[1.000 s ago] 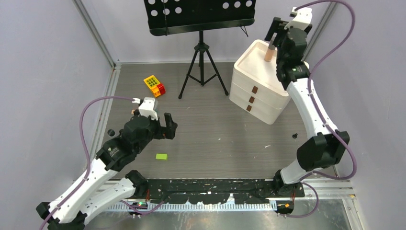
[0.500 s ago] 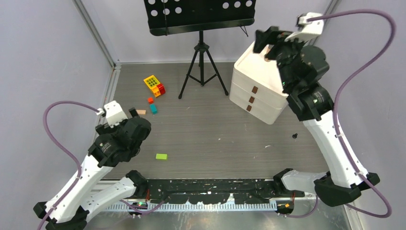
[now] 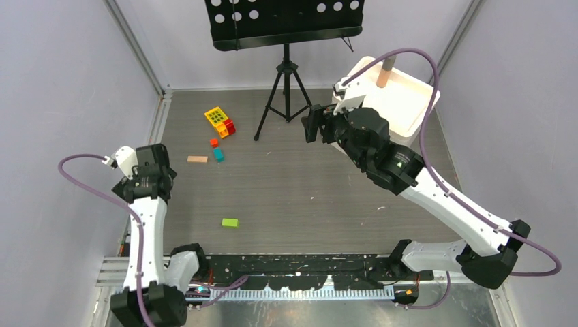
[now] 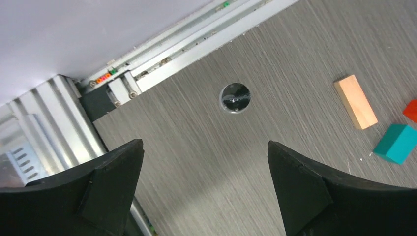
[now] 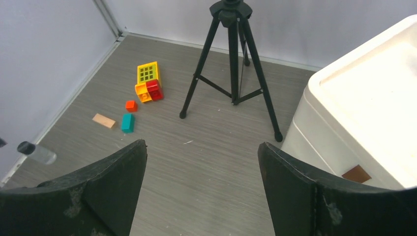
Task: Organize the makeup
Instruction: Pick up the makeup from the corner of the board.
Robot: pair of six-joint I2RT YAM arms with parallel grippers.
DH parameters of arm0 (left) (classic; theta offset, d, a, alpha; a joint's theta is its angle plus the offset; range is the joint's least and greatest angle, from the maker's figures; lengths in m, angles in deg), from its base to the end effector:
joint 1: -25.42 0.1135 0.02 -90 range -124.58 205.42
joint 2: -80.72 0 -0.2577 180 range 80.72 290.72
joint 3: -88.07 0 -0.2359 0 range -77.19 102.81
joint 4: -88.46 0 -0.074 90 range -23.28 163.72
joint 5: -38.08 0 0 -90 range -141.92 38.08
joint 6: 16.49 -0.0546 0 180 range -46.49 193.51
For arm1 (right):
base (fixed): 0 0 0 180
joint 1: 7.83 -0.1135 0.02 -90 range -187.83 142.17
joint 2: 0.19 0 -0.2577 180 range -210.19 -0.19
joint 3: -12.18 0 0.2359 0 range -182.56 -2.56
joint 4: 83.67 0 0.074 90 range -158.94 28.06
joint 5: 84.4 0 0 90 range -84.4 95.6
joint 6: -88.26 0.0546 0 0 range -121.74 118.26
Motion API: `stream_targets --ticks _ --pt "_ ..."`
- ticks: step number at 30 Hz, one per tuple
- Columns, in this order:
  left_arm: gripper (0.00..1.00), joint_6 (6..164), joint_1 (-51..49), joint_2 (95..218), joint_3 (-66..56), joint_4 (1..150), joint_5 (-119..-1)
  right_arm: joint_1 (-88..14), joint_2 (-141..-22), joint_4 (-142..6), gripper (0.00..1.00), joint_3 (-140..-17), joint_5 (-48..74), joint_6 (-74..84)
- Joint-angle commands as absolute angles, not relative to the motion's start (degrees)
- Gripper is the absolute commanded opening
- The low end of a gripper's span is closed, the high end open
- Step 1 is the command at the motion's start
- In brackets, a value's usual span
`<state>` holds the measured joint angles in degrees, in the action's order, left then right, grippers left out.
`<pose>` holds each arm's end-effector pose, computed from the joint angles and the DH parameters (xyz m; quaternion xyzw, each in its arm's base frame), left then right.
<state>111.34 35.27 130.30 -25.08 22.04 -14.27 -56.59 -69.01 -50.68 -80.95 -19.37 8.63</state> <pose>0.1469 0.0594 0.2910 -0.4615 0.7658 0.2136 0.3936 0.1913 0.1833 0.4323 -0.1105 0.7458 0.1712 0.6342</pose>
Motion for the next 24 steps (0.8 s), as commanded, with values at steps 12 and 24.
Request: stream_targets --ticks 12,24 --pt "1.0 108.29 44.87 145.75 -25.53 38.83 -26.69 -58.54 -64.2 -52.66 0.87 -80.57 -18.39 11.79" --pt "0.98 109.42 46.86 151.65 -27.37 42.14 -27.68 -58.93 -63.46 -53.04 0.87 -80.07 -17.13 12.48"
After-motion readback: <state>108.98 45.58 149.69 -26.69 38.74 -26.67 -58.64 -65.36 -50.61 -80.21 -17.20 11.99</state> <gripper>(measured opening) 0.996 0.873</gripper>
